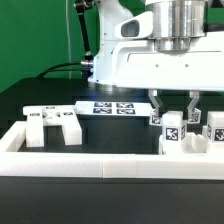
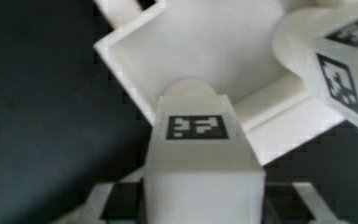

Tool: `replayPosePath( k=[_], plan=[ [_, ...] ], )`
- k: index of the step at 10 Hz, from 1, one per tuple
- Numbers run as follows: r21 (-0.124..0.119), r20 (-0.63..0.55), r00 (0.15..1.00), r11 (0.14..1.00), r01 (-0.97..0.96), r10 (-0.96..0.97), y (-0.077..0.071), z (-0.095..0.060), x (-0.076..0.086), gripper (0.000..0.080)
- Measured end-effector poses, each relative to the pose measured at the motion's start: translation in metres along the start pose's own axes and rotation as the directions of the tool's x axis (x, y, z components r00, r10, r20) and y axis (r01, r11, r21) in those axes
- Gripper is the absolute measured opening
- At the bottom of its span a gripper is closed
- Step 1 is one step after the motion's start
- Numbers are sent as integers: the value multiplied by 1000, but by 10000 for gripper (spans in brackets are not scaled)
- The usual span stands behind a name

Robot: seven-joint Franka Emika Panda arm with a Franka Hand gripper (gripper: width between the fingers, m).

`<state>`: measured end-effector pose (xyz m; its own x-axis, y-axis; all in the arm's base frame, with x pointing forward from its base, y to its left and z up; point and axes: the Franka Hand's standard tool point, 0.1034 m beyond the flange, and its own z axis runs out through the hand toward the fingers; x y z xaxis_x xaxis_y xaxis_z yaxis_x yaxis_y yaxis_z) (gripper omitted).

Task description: Assemble chair

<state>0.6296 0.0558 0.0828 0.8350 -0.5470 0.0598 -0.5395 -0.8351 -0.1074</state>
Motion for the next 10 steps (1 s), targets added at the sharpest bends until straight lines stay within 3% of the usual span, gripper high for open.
replayPosePath(
  k=[3,6,10],
  plan=[
    [5,5,957,957,-291,291,0,0,0,288],
    [10,23,831,831,-556,556,-2,-1,-1,290],
    [4,30,705,706,-709,708,-5,-1,-3,290]
  ],
)
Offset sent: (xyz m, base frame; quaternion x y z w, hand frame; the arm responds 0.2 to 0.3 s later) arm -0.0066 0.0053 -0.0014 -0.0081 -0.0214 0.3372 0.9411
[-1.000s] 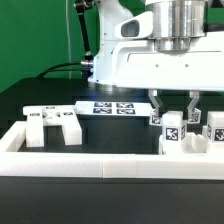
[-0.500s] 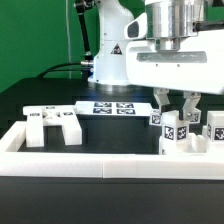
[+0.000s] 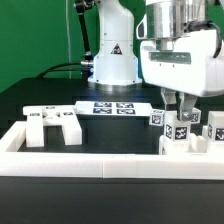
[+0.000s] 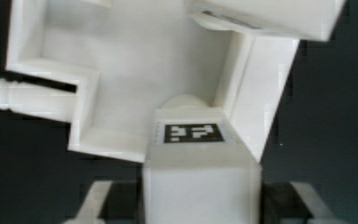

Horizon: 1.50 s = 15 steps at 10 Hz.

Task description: Assemble chair

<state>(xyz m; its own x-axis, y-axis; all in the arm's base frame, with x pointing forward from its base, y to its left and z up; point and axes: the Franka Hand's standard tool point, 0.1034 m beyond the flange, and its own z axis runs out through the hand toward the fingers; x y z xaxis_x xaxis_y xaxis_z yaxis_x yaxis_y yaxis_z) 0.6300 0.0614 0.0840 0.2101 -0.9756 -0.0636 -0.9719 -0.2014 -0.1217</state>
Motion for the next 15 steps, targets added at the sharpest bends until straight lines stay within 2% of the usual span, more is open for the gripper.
replayPosePath(
  k=[1,2,3,4,5,8,10,14,15],
  plan=[
    [-1,0,1000,1000,22,-22,0,0,0,290],
    [-1,0,998,998,60,-60,0,0,0,498],
    [-2,0,994,994,113,-113,1,1,0,498],
    [-5,-4,977,977,212,-212,1,1,-2,612],
    [-7,-5,947,947,322,-322,1,2,-3,641],
    [-8,-5,813,813,582,-582,1,1,-1,648],
    [-9,-4,739,739,673,-673,1,1,0,649],
    [-19,-2,493,493,870,-870,2,2,1,649],
    [-20,-1,463,463,886,-886,2,2,1,649]
  ],
)
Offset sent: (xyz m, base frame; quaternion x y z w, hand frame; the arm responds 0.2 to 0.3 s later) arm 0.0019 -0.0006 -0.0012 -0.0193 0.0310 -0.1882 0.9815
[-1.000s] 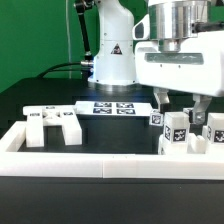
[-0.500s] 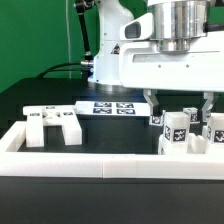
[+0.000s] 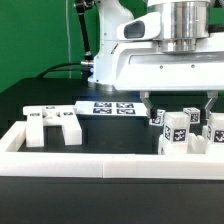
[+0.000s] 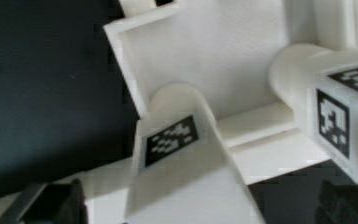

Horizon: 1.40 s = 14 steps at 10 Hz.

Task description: Assemble chair

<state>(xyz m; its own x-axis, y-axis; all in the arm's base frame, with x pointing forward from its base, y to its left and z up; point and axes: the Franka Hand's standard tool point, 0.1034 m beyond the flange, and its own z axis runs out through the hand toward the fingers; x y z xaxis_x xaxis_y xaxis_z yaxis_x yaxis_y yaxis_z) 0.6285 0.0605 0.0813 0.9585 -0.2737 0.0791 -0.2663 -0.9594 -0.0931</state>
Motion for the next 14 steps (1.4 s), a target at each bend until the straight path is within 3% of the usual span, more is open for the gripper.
replayPosePath(
  k=[4,6,7,8,11,14],
  plan=[
    [-15,2,964,964,266,-266,2,0,0,649],
    [-18,3,950,950,312,-312,3,0,0,383],
    [-18,4,950,950,312,-312,3,0,0,383],
    [-18,3,953,952,304,-304,3,0,0,285],
    [-18,3,957,957,289,-289,3,0,0,287],
    [-26,9,1000,999,29,-29,6,0,-3,287]
  ],
)
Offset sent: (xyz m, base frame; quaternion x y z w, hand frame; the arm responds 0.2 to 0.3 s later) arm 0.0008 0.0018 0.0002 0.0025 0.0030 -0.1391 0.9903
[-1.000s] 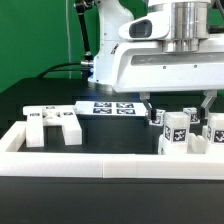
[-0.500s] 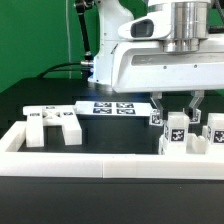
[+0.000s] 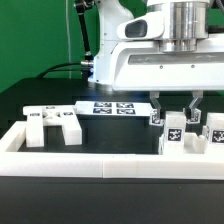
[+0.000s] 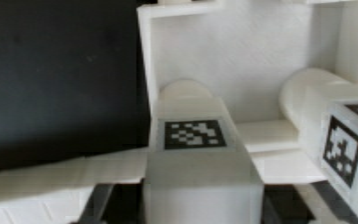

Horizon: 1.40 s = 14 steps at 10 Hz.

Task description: Assemble chair

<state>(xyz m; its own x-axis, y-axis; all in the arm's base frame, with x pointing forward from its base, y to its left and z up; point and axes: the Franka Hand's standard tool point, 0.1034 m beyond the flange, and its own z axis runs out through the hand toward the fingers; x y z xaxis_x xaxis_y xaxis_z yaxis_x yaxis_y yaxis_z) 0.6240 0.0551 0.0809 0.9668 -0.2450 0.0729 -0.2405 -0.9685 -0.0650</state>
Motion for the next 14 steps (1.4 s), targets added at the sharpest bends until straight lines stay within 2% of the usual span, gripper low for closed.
replayPosePath(
  k=[1,4,6,7,8,10,14],
  plan=[
    [-10,15,995,995,-95,96,4,0,-4,291],
    [-24,22,985,985,-172,172,10,-1,-6,295],
    [-22,21,985,985,-171,171,9,-1,-6,556],
    [-19,17,986,986,-168,168,7,-5,-5,556],
    [-12,12,987,987,-158,158,4,-12,-5,630],
    [-3,9,987,987,-158,158,1,-24,-11,645],
    [-3,9,986,986,-167,167,0,-24,-12,649]
  ],
)
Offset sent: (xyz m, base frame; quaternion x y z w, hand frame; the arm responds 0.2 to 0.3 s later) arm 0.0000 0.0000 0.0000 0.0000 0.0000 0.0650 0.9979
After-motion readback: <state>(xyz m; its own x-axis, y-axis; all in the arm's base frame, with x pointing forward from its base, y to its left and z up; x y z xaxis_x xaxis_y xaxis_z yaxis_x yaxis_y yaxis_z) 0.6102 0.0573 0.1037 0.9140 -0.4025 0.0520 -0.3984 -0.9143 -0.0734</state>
